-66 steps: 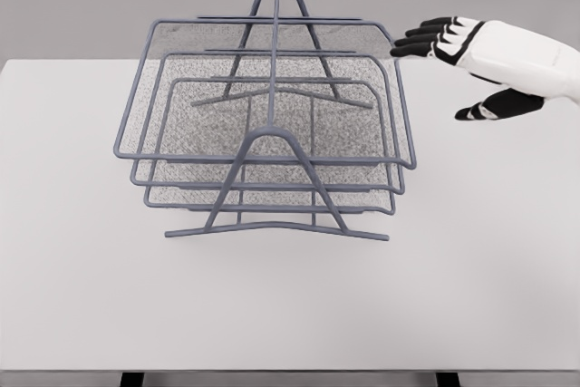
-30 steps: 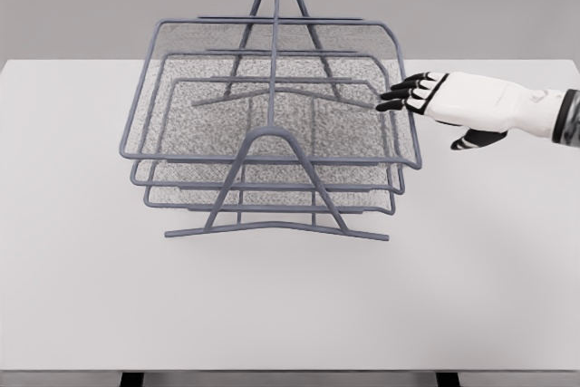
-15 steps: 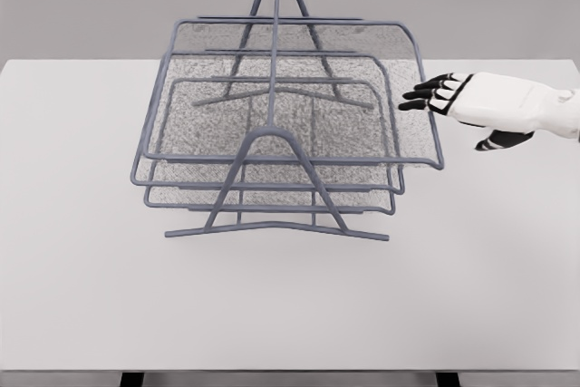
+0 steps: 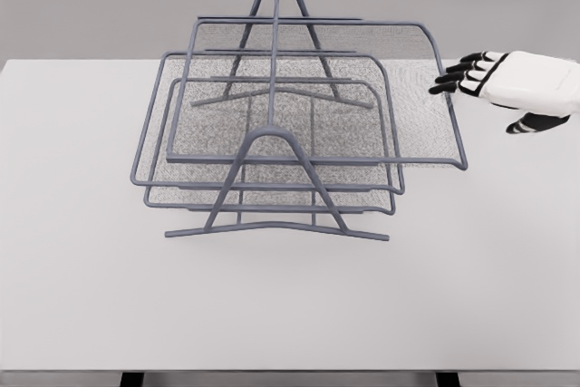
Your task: Pull out the upper folder box with right arm
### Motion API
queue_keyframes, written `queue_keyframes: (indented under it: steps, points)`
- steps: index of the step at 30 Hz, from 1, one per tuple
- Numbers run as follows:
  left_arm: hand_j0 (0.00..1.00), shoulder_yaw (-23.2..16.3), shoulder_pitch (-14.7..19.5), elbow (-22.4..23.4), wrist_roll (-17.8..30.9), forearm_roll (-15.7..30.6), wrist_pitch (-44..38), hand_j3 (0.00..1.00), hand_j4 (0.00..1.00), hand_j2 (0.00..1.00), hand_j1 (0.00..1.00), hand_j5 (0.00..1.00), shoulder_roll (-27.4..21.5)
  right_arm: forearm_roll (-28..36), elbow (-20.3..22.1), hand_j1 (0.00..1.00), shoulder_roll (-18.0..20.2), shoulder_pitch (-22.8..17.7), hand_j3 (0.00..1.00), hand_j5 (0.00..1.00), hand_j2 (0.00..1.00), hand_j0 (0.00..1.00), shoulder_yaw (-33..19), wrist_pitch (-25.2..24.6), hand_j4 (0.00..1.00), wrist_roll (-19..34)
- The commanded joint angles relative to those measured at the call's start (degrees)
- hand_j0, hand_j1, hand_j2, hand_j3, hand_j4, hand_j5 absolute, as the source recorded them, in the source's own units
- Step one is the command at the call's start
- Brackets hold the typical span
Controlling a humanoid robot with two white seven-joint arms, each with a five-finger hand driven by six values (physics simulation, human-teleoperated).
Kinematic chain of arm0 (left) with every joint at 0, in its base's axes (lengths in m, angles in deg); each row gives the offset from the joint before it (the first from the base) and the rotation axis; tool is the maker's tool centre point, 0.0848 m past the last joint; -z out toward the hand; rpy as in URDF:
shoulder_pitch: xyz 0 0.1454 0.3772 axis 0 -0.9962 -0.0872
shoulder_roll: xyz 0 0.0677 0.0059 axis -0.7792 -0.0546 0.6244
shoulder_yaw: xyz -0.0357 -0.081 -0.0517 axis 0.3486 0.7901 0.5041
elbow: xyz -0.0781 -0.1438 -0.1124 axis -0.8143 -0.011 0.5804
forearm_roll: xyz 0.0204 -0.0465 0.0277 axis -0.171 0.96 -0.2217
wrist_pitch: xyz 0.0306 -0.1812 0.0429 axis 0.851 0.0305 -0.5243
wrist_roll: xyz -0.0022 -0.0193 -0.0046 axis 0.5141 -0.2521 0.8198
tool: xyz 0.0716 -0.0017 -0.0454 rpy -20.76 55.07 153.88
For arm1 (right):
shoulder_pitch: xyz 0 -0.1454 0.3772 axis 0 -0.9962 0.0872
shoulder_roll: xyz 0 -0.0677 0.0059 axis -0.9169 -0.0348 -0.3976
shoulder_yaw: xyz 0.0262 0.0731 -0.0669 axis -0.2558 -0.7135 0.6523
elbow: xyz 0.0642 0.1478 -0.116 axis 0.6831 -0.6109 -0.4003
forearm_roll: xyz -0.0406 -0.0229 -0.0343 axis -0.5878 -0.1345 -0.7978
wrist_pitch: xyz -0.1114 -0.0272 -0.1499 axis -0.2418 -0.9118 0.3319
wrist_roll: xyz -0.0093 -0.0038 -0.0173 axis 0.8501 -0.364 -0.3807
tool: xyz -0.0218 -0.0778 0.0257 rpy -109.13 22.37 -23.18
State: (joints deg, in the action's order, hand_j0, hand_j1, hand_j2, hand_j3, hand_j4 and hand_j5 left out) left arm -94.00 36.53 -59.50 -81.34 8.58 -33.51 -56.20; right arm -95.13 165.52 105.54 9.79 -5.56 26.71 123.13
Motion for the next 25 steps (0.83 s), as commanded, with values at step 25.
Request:
queue_keyframes:
  steps: [25]
  points:
    - [1.0, -0.09, 0.09, 0.01, 0.01, -0.01, 0.02, 1.0, 1.0, 1.0, 1.0, 1.0, 0.0, 7.49, 1.04, 1.0, -0.82, 0.18, 1.0, 1.0, 1.0, 1.0, -2.2, -0.16, 1.0, -0.03]
